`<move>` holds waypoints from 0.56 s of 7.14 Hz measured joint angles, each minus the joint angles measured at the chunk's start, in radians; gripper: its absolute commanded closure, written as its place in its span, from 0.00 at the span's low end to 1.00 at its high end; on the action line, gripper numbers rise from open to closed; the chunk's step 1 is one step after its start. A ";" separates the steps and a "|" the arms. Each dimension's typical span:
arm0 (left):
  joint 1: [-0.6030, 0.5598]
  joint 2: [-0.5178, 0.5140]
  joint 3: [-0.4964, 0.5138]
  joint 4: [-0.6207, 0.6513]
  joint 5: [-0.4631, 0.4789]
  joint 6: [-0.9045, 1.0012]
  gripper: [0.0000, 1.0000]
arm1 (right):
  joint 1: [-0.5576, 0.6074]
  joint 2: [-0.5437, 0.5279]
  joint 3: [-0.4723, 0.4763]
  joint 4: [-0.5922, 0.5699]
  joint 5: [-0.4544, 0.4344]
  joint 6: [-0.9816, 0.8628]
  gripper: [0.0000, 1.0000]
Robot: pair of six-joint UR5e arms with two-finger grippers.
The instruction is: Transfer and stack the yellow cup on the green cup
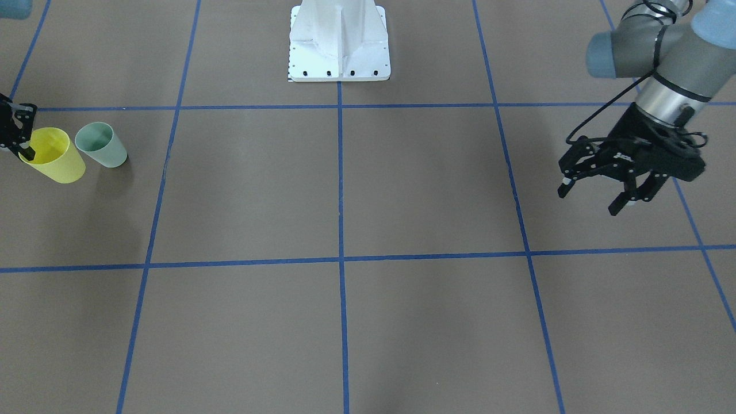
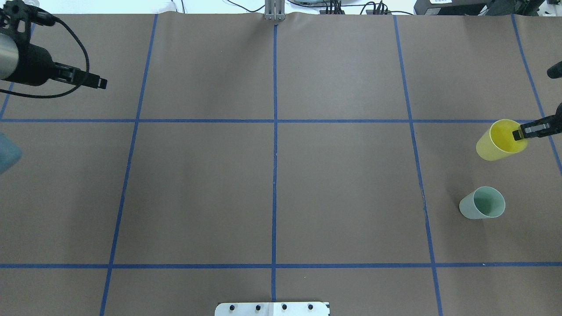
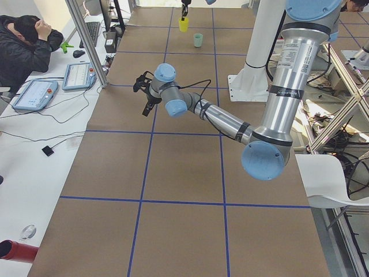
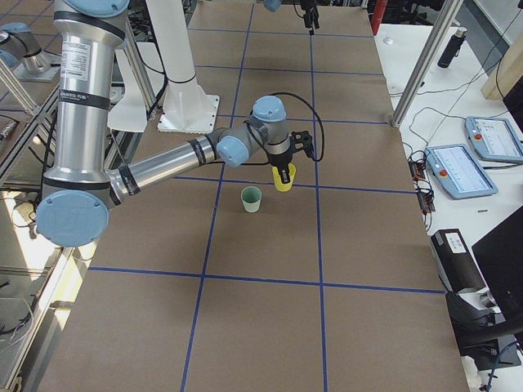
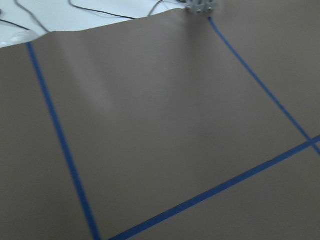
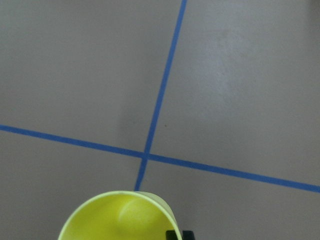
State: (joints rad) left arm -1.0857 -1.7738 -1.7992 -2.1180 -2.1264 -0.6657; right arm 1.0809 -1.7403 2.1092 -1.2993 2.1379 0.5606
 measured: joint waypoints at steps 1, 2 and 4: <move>-0.036 0.013 0.004 0.023 -0.019 0.037 0.00 | -0.015 -0.038 0.022 0.000 0.013 -0.002 1.00; -0.057 0.027 0.007 0.034 -0.027 0.065 0.00 | -0.040 -0.058 0.031 -0.001 0.024 -0.002 1.00; -0.080 0.048 0.012 0.039 -0.032 0.084 0.00 | -0.093 -0.076 0.030 -0.009 0.031 -0.001 1.00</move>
State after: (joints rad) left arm -1.1652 -1.7260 -1.7875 -2.0792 -2.1589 -0.5812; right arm 0.9881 -1.8162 2.1396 -1.3087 2.1692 0.5593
